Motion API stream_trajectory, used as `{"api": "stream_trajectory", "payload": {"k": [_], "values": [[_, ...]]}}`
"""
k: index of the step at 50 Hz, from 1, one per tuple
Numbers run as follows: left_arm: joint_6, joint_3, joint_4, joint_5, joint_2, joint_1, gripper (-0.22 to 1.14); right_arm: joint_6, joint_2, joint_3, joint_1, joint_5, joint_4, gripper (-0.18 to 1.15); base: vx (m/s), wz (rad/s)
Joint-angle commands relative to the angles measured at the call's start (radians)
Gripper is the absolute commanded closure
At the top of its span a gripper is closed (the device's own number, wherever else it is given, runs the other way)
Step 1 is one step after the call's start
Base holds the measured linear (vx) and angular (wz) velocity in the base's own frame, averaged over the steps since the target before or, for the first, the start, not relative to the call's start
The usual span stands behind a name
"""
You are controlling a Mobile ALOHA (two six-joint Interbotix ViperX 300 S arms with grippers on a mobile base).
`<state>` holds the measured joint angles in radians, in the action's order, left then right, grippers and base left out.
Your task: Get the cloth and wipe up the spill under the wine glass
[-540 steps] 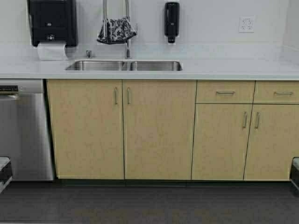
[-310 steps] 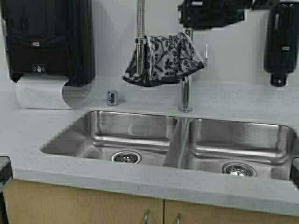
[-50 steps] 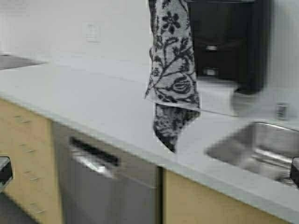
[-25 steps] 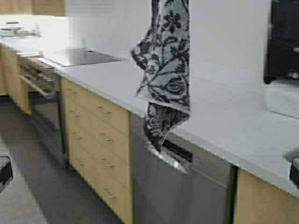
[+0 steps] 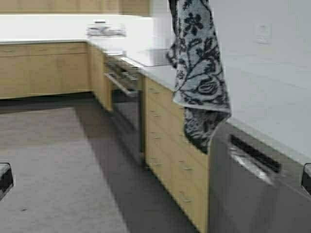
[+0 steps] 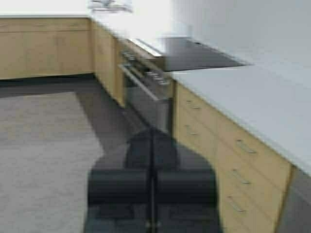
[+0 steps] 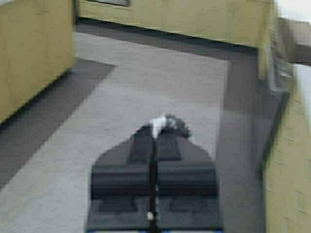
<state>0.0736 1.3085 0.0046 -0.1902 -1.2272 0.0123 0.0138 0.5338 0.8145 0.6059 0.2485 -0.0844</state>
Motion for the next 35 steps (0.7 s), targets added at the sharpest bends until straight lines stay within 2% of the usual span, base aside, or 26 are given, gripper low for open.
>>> {"api": "stream_trajectory", "payload": {"k": [1,35], "values": [[0.003,-0.014,0.002,-0.005,0.015,-0.002,0.89,0.002,0.009,-0.002,-0.034,0.025,0.002,0.91,-0.07,0.51],[0.002,-0.014,-0.002,-0.006,0.049,-0.002,0.89,-0.008,0.003,-0.008,-0.043,0.037,0.009,0.91,-0.06,0.57]]}}
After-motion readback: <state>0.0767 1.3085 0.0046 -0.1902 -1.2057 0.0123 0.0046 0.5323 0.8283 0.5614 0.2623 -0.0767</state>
